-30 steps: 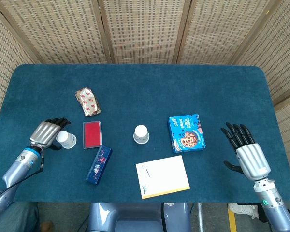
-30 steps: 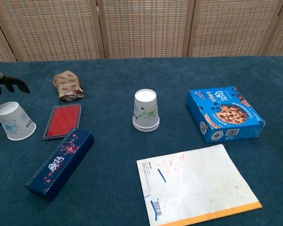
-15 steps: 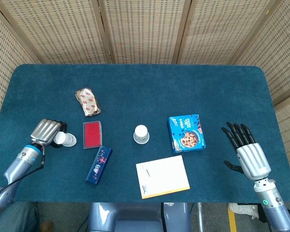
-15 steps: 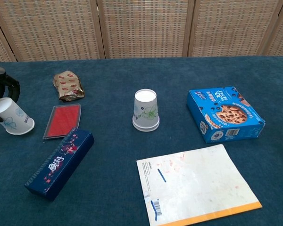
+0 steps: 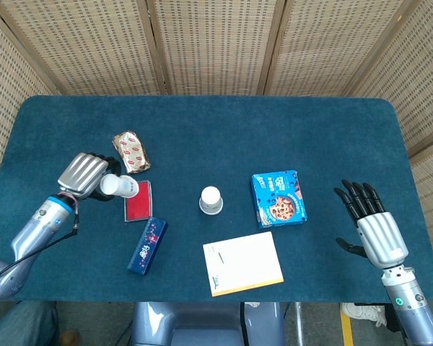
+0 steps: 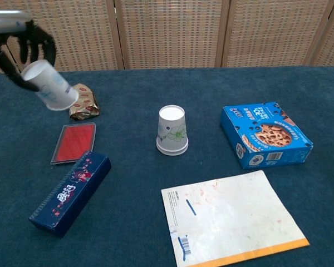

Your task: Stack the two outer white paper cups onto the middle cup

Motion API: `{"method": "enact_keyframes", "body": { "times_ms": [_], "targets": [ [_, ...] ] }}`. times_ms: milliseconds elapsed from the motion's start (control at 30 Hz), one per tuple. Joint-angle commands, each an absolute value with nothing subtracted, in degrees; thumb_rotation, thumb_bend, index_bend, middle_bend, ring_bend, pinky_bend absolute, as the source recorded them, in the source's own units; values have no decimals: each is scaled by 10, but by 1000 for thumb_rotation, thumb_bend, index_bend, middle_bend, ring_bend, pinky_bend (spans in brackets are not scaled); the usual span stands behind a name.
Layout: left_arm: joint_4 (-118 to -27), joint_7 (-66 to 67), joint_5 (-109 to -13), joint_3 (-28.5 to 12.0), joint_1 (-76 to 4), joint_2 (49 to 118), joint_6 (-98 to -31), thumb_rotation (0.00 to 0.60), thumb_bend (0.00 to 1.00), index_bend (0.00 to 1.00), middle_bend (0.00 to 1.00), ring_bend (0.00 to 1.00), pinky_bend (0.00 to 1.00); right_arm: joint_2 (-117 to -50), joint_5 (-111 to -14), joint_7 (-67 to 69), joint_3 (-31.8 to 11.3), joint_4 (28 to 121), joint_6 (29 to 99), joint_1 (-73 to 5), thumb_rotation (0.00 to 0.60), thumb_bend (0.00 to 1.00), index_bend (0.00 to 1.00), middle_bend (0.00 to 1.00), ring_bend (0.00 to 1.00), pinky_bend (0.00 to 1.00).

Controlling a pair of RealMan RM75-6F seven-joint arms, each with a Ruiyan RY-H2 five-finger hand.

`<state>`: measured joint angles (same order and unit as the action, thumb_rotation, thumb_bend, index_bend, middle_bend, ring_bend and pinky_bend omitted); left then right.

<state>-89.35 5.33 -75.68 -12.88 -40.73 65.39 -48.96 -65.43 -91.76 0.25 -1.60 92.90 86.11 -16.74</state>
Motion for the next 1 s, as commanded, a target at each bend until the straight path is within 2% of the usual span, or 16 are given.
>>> {"method": "enact_keyframes", "body": {
  "times_ms": [33,167,333,533,667,1000],
  "targets": [
    [-922,65,-732,-169,-467,656,-445,600,71,525,491,481,470,-652,-915,5,-18,930,859,-166,600,0,19,0,0,0],
    [-921,93,-704,-196,-528,685,-411,600,71,525,491,481,469,-649,-906,12,-23,930,852,-165,600,0,20,0,0,0],
    [-909,152,-647,-200,-597,720,-362,600,71,525,491,480,470,-646,-895,20,-29,927,842,-165,600,0,20,0,0,0],
    [-901,191,-575,-187,-650,756,-339,600,70,525,491,480,470,-645,-886,28,-34,922,833,-164,600,0,20,0,0,0],
    [-883,235,-522,-163,-692,781,-334,600,71,525,491,480,469,-641,-885,36,-38,923,832,-162,600,0,20,0,0,0],
    [-881,291,-444,-125,-734,786,-365,600,71,525,491,480,470,-633,-887,46,-44,928,835,-156,600,0,23,0,0,0]
  ]
}}
